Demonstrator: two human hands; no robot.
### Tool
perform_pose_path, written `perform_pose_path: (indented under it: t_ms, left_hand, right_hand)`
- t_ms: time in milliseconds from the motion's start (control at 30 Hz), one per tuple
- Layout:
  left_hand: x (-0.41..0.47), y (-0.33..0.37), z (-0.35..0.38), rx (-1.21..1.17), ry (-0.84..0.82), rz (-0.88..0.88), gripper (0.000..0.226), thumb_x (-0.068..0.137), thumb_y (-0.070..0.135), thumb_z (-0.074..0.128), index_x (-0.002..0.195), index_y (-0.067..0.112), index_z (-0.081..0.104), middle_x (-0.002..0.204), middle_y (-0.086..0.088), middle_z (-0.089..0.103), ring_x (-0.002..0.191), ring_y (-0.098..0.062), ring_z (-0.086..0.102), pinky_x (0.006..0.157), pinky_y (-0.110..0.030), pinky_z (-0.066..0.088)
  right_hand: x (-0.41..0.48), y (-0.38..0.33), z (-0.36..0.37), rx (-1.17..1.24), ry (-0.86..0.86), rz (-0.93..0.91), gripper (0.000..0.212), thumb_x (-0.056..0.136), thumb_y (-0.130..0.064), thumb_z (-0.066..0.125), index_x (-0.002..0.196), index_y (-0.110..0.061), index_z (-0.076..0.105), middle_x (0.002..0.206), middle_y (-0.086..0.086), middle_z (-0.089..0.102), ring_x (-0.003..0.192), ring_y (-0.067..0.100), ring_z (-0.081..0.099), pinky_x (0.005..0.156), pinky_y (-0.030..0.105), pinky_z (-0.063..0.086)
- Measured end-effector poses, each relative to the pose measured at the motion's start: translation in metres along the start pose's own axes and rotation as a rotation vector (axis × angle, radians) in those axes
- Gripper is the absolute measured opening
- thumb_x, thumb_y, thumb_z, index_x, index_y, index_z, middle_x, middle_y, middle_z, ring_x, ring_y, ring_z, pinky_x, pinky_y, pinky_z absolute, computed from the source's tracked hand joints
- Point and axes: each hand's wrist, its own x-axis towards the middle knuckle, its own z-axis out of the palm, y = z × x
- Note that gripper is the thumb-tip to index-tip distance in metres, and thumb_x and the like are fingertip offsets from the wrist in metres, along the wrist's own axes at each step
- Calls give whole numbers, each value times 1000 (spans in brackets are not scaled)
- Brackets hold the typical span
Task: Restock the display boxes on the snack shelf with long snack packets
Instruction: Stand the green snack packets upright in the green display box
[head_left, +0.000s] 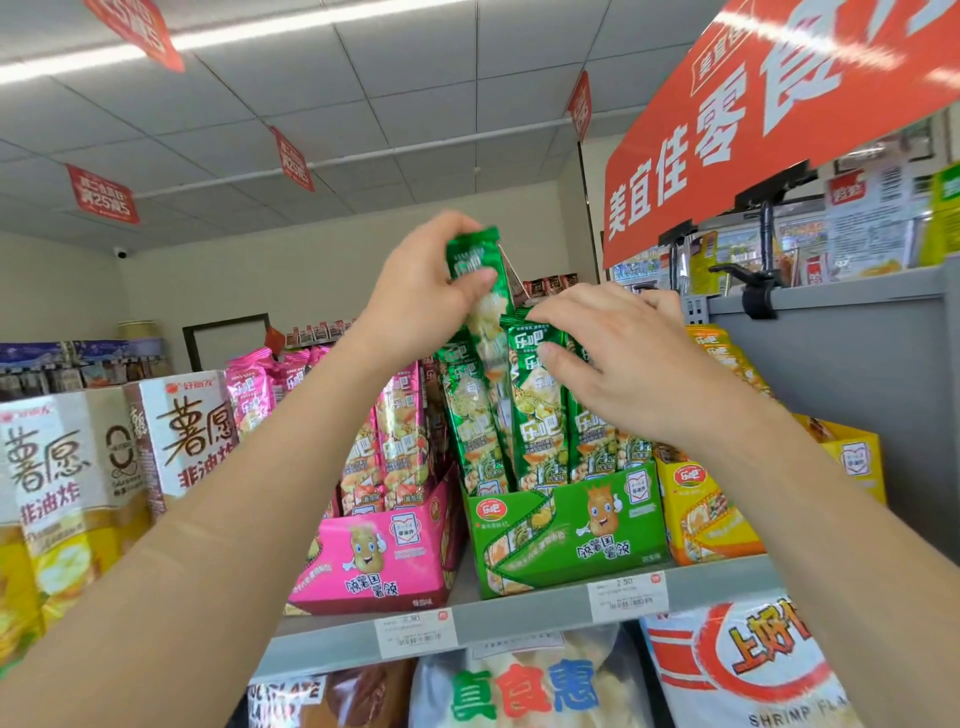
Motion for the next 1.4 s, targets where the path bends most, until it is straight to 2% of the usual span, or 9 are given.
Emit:
perform_pose_path:
  t_ms: [200, 300, 533, 667, 767, 867, 1000, 1167, 1400]
  left_hand:
    - [-30, 10, -19, -100, 548, 201, 31, 92, 17, 62, 122, 15, 56, 117, -4, 55, 107, -21, 60, 85, -32, 55]
    - [-51, 13, -25, -217, 801, 225, 27, 93, 11, 60, 119, 10, 51, 107, 6, 55, 98, -2, 58, 83, -27, 53]
    - [-100, 2, -34, -286, 1033, 239, 21, 98, 10, 57, 111, 7, 40, 104, -9, 43, 87, 2, 50, 79, -18, 45]
    - [-119, -5, -42, -467, 1135, 163, 26, 95, 22, 64, 109, 16, 43, 106, -6, 48, 94, -14, 53, 85, -57, 51]
    - [-132, -3, -43, -561, 1164, 85, 28, 92, 21, 68, 105, 16, 44, 101, 2, 54, 93, -19, 55, 85, -70, 46]
    - [-145, 1, -41, -638, 1163, -10, 24, 92, 20, 66, 102, 18, 44, 93, 13, 61, 88, -17, 59, 80, -55, 54]
    - [-160, 7, -44, -693, 1170, -100, 26, 90, 24, 66, 102, 18, 44, 85, 17, 64, 83, -11, 60, 74, -38, 54]
    - [-174, 21, -37, -764, 1099, -200, 17, 90, 21, 66, 94, 23, 49, 82, 11, 62, 78, -11, 58, 62, -25, 51]
    - [-184, 37, -21, -967, 876, -340, 24, 91, 38, 57, 74, 28, 70, 82, 7, 62, 84, -13, 57, 75, -27, 51]
  right_hand:
    - [-3, 0, 0, 62, 32, -2, 35, 101, -42, 36, 132, -36, 50, 125, -13, 55, 123, 10, 41, 91, 33, 16]
    - [-3, -1, 2, 91, 45, 10, 35, 101, -43, 37, 132, -36, 52, 125, -13, 54, 123, 10, 42, 91, 34, 16]
    - [-8, -9, 3, 35, 124, 41, 40, 97, -44, 36, 134, -37, 51, 133, -8, 49, 130, 13, 38, 98, 41, 19]
    - [-21, -24, 0, 88, 311, 60, 42, 96, -37, 41, 136, -29, 52, 142, -2, 46, 135, 18, 35, 101, 43, 22]
    - [-39, -41, 0, 291, 374, -2, 42, 98, -34, 43, 137, -24, 52, 138, -1, 49, 131, 18, 41, 104, 40, 30]
    - [-55, -57, 4, 503, 282, -13, 45, 100, -37, 43, 143, -25, 44, 141, -8, 44, 134, 4, 36, 112, 23, 27]
    - [-66, -69, 11, 636, 131, 4, 56, 97, -43, 47, 149, -34, 30, 150, -11, 34, 141, 0, 26, 116, 29, 28]
    - [-85, -75, 9, 702, 110, 12, 53, 90, -50, 60, 139, -43, 44, 129, -26, 45, 122, -14, 39, 95, -1, 26]
    - [-130, -83, 9, 877, 53, 124, 36, 85, -56, 57, 119, -52, 51, 90, -18, 65, 91, 1, 59, 78, 7, 40]
